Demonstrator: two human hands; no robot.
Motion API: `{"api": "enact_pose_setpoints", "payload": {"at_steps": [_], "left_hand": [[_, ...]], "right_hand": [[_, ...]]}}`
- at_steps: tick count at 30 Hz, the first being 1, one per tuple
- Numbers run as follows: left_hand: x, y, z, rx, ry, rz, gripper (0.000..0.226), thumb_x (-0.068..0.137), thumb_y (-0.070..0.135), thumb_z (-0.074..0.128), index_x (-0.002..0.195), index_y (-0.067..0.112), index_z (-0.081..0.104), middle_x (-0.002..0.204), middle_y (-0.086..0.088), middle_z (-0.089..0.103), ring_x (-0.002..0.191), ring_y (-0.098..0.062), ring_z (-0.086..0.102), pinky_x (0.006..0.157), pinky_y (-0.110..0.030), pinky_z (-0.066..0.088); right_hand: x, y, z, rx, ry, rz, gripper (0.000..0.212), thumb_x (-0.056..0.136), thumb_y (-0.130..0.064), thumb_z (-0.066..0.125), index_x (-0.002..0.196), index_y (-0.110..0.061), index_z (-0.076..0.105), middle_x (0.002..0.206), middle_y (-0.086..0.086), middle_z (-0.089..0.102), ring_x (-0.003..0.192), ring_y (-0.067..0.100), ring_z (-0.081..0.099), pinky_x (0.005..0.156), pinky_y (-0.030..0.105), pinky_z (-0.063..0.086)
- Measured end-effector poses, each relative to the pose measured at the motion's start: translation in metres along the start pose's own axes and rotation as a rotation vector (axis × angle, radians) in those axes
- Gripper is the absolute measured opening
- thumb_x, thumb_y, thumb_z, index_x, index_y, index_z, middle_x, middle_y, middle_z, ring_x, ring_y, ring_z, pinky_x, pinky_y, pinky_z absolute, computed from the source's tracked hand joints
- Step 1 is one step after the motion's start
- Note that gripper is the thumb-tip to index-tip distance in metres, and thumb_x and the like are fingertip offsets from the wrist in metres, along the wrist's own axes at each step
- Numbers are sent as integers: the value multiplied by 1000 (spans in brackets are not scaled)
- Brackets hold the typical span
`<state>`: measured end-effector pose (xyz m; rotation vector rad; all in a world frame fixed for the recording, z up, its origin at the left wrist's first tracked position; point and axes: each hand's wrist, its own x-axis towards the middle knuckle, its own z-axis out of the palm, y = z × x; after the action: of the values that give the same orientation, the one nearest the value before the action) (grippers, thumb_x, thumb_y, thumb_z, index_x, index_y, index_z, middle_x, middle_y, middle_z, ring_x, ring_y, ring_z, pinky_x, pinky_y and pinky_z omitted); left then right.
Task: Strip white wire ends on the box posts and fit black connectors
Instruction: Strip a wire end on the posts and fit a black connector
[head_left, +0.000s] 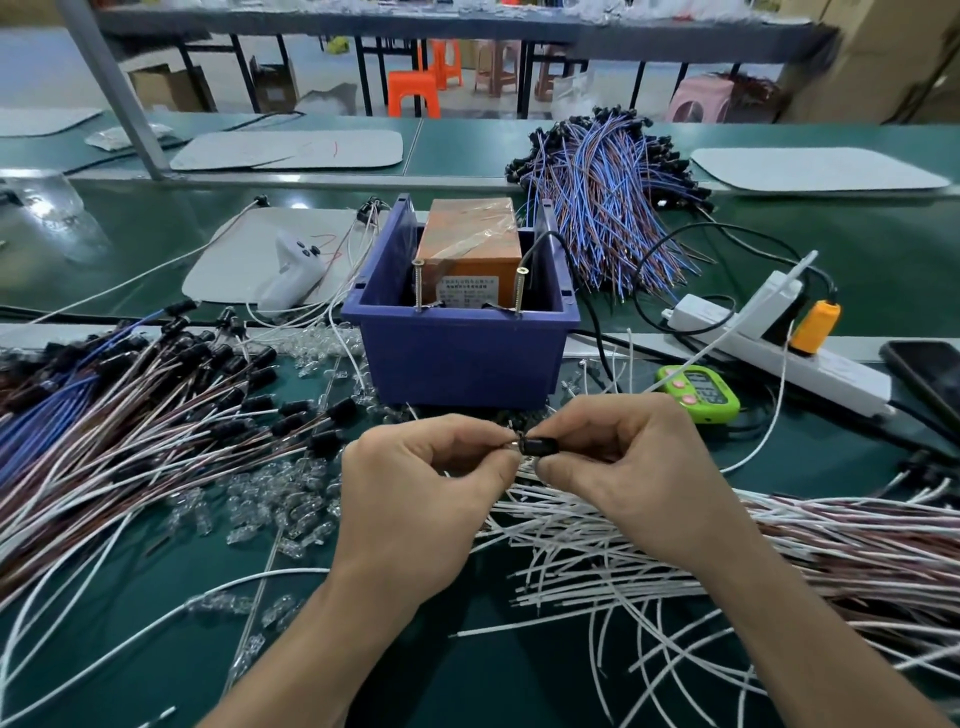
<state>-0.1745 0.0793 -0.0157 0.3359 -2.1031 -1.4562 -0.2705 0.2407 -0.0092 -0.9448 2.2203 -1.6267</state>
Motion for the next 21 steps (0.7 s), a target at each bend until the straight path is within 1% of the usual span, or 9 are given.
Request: {"api": "enact_pose_setpoints", "payload": {"at_steps": [3, 6, 7, 9, 11, 14, 18, 21], "left_hand": [[1, 0, 0, 8, -8, -12, 28, 74, 7, 89, 74, 34, 81, 70, 20, 75, 63, 1, 72, 60, -10, 53], [1, -2, 1, 18, -19, -15, 29, 74, 7, 89, 75, 36, 81, 70, 21, 75, 64, 1, 72, 62, -10, 53], [1, -3, 1, 23, -19, -8, 30, 74, 7, 89, 75, 36, 81, 71, 21, 75, 65, 1, 72, 63, -11, 54], [1, -3, 1, 11, -22, -4, 30, 74, 7, 89, 77, 36, 81, 71, 21, 75, 65, 0, 73, 64, -12, 54], [0, -3, 1, -17, -27, -19, 35, 73, 5, 89, 80, 38, 81, 71, 19, 75, 65, 0, 73, 63, -11, 54], [0, -4, 3, -55, -63, -56, 38, 73, 2, 89, 81, 39, 81, 71, 16, 76, 66, -3, 74, 64, -12, 54], [1, -6, 2, -91, -86, -88, 39, 73, 0, 88, 80, 38, 82, 72, 13, 77, 67, -6, 75, 64, -13, 55], [0, -5, 2, -87, -84, -90, 42, 73, 0, 88, 79, 41, 82, 71, 13, 77, 67, -6, 75, 64, -14, 55]], "right_hand": [[0, 1, -2, -8, -19, 0, 20, 79, -10, 80, 88, -27, 79, 80, -4, 78, 72, 13, 74, 68, 24, 56], [0, 1, -2, -21, -24, -3, 20, 79, -10, 79, 88, -29, 79, 79, -4, 78, 71, 14, 74, 66, 26, 57], [0, 1, -2, -17, -24, -4, 20, 79, -11, 79, 88, -29, 79, 79, -4, 78, 71, 14, 74, 64, 27, 58], [0, 0, -1, -7, -22, -10, 20, 78, -12, 79, 88, -29, 80, 79, -3, 78, 70, 14, 74, 63, 25, 56], [0, 1, 0, -20, -3, -23, 20, 78, -12, 79, 88, -30, 79, 79, -4, 78, 71, 13, 75, 64, 25, 56], [-1, 2, 0, -56, 19, -39, 24, 78, -7, 80, 85, -30, 79, 80, -4, 78, 73, 16, 75, 68, 31, 60], [-2, -1, 2, -47, 20, -36, 23, 77, -4, 80, 84, -26, 80, 78, -3, 78, 72, 17, 75, 69, 33, 61], [-2, -1, 2, -47, 20, -11, 26, 78, 0, 82, 84, -25, 80, 76, -2, 78, 71, 19, 74, 69, 40, 61]]}}
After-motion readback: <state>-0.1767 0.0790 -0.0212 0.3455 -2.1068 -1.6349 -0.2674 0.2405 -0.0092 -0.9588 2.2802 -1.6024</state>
